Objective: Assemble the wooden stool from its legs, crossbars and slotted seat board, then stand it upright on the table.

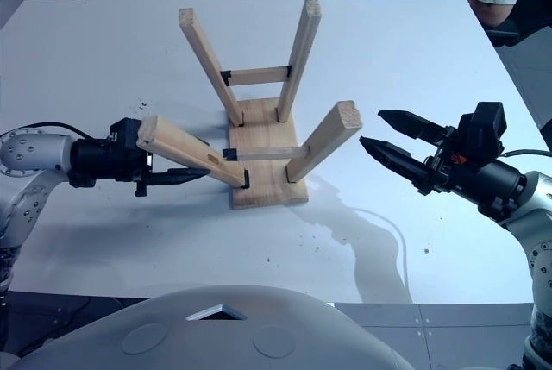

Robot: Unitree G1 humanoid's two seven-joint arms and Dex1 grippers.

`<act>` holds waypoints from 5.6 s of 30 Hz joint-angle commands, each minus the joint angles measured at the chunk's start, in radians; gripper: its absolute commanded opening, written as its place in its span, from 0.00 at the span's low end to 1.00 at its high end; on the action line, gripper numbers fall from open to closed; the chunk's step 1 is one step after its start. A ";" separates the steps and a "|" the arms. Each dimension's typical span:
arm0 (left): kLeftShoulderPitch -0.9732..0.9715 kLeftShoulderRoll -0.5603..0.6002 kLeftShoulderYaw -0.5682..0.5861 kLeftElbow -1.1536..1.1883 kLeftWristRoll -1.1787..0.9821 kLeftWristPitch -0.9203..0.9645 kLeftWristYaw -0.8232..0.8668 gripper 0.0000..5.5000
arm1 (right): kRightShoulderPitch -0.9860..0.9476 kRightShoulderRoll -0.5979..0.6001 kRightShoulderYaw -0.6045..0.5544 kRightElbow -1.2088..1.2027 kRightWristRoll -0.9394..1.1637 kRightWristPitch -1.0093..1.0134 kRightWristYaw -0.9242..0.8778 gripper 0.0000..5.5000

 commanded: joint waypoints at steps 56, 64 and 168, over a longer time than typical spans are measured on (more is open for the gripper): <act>-0.230 -0.147 -0.316 0.410 0.148 0.332 0.184 0.38 | -0.749 0.495 0.927 0.494 -0.502 0.111 -0.675 0.54; -0.278 -0.196 -0.350 0.462 0.215 0.332 0.253 0.38 | -0.661 0.530 1.004 0.492 -0.596 0.100 -0.590 0.54; -0.098 -0.092 -0.015 0.305 0.146 0.081 0.040 0.64 | 0.059 0.088 0.495 -0.105 -0.641 -0.025 -0.226 0.54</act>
